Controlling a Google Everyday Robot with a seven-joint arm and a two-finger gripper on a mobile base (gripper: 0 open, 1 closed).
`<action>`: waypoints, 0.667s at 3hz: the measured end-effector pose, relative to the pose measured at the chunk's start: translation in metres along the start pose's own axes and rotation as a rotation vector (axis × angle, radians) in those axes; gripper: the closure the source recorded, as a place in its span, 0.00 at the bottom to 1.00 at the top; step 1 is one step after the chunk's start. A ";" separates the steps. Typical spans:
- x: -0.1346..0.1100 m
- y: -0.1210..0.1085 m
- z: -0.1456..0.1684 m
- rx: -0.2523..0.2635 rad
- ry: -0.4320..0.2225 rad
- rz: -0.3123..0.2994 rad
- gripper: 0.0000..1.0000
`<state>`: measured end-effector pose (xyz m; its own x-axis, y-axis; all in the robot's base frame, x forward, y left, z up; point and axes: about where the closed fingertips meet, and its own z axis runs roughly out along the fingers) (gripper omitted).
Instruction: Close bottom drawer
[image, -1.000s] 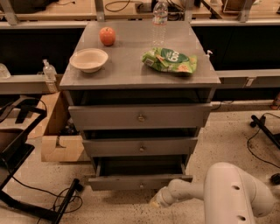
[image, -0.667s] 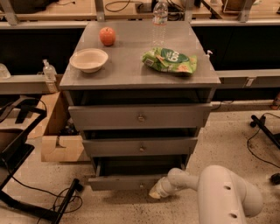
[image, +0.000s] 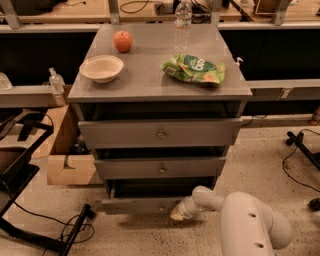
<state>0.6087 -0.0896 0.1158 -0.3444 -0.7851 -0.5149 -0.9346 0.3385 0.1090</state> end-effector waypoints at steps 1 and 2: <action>0.000 0.005 0.014 -0.034 0.003 -0.017 1.00; -0.002 -0.004 0.012 -0.025 0.002 -0.024 1.00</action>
Offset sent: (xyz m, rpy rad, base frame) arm 0.2652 -0.0582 0.0305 -0.0460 -0.2386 0.0487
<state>0.6144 -0.0832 0.1064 -0.3223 -0.7936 -0.5161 -0.9444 0.3067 0.1182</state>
